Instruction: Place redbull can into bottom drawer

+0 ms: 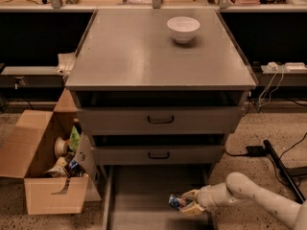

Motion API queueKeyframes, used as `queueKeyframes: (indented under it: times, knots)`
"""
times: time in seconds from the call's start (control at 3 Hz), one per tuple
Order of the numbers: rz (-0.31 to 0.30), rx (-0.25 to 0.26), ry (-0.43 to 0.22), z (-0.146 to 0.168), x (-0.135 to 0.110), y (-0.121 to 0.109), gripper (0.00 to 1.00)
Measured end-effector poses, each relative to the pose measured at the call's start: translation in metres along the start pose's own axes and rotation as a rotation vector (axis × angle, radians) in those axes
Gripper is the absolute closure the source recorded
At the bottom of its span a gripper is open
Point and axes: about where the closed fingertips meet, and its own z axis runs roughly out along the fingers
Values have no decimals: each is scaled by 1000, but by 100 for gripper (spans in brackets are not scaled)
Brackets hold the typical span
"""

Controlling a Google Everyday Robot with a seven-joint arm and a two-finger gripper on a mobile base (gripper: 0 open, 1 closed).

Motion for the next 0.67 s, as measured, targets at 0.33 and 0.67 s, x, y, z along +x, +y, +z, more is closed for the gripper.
queueKeyframes:
  times: [0.33, 0.67]
  knots:
    - [60, -29, 17, 55, 32, -18, 100]
    - [94, -41, 36, 85, 47, -31, 100]
